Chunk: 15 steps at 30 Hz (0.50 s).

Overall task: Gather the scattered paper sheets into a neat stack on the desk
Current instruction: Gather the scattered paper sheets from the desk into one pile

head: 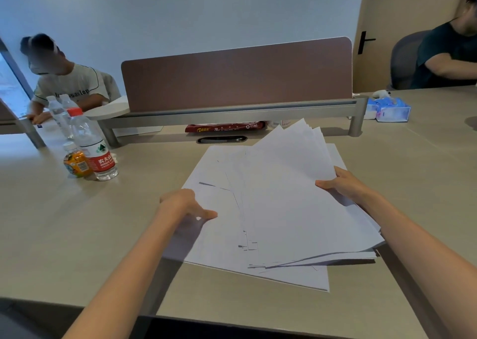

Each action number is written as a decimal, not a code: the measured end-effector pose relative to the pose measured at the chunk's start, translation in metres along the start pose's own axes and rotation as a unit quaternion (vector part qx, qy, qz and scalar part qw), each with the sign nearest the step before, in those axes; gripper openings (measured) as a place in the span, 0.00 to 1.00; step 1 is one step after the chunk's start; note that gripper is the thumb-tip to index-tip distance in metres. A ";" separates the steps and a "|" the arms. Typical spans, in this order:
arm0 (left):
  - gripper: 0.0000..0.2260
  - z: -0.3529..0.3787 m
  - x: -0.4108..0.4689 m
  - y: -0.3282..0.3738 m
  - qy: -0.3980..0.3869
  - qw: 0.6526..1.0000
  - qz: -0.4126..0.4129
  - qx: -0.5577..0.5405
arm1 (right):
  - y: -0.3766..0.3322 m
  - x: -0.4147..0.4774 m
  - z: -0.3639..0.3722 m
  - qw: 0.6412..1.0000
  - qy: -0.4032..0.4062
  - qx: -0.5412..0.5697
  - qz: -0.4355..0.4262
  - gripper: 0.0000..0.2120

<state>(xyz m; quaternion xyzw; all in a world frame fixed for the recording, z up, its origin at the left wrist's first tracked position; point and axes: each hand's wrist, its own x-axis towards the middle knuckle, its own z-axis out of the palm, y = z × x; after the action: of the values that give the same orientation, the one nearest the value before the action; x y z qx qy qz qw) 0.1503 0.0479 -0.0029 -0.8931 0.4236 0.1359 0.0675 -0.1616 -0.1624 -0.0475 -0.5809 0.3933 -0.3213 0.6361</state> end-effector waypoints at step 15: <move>0.39 -0.004 -0.018 0.011 -0.018 0.993 -0.060 -0.103 | 0.006 0.011 -0.007 0.998 0.010 -0.053 -0.013 0.21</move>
<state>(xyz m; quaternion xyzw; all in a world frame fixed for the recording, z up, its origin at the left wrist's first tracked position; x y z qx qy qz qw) 0.1318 0.0530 0.0063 -0.9167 0.3513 0.1904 -0.0093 -0.1625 -0.1747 -0.0553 -0.6158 0.4081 -0.3140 0.5964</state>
